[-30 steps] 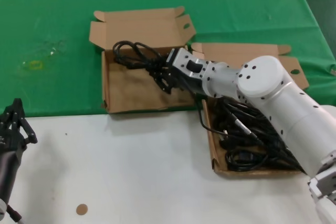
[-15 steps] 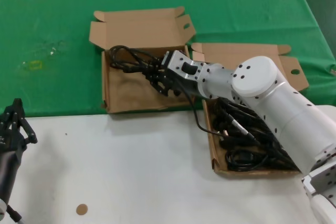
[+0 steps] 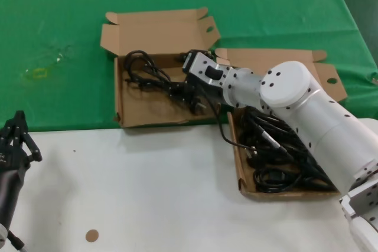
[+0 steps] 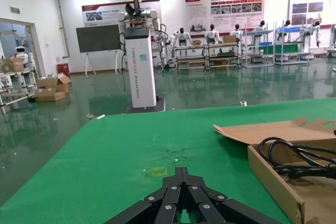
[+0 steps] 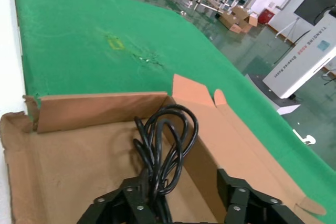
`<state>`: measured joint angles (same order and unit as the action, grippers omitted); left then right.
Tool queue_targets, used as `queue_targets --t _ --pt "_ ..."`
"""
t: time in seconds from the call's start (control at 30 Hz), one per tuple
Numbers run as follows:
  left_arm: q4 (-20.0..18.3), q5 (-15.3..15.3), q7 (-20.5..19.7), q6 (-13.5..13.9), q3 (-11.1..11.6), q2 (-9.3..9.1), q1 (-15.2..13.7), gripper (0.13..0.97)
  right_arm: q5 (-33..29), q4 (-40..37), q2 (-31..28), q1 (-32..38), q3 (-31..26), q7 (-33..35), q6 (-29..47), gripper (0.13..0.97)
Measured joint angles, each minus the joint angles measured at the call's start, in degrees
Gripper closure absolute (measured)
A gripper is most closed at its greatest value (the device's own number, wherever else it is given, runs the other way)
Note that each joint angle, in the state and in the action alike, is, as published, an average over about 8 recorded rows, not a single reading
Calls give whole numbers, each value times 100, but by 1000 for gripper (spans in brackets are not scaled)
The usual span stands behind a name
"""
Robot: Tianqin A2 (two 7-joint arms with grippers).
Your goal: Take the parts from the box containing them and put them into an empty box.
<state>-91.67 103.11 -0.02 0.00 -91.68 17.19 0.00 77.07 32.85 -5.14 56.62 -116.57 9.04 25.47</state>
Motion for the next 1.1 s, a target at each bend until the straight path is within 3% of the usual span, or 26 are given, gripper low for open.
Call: queue_targets --t 0.23,0.37,0.63,0.77,0.93,1.1 --pt "0 0 0 0 0 0 0 953 -2 142 -53 -32 8 -76 -32 545" --pt "0 0 0 0 0 0 0 953 7 172 -66 -42 15 -81 -37 545" --pt "0 0 0 0 0 0 0 929 86 346 -101 -213 90 -106 -113 338" --pt "0 0 0 0 0 0 0 914 191 578 -148 -441 190 -139 -215 287" --pt "0 0 0 0 0 0 0 844 351 934 -219 -795 346 -190 -369 201" --pt "0 0 0 0 0 0 0 802 526 1319 -295 -1171 512 -245 -538 168"
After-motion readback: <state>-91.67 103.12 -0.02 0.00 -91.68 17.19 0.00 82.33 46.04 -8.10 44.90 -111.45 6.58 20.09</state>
